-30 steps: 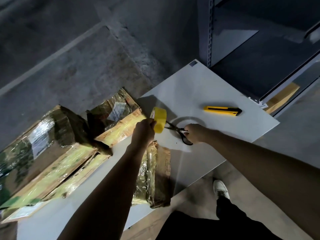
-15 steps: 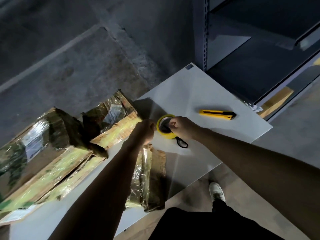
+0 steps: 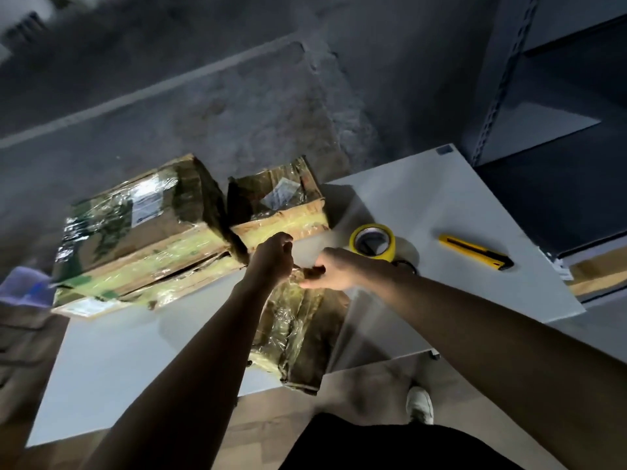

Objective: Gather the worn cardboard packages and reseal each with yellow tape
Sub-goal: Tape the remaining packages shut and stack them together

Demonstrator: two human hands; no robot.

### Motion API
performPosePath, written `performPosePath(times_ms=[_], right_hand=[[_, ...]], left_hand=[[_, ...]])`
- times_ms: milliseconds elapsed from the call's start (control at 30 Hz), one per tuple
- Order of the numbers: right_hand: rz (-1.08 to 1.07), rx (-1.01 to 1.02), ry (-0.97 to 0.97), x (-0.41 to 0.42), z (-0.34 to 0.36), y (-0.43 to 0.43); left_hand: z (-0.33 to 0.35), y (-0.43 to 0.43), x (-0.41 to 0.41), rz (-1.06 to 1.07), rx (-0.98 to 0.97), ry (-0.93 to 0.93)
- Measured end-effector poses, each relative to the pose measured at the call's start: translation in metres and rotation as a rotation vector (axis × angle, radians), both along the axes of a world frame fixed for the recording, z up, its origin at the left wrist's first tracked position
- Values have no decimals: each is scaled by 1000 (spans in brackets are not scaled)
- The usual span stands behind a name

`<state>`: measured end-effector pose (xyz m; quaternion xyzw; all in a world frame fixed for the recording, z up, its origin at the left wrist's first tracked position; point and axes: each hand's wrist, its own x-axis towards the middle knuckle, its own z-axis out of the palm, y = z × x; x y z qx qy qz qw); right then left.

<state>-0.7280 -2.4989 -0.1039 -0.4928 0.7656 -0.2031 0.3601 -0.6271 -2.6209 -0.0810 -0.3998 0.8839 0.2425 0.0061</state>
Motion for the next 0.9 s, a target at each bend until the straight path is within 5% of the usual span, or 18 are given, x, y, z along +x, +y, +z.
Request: performPosePath(times_ms=[467,667,900], right_hand=[[-512,-106,81,4,2,-16],[-618,-56,-79,18,-7,-41],[-694,19,27,42,-25,-51]], left_hand=[[5,-13,57,261,52,-19],[7,-8,72,468,375,-3],[-23,-19,72,365,352,15]])
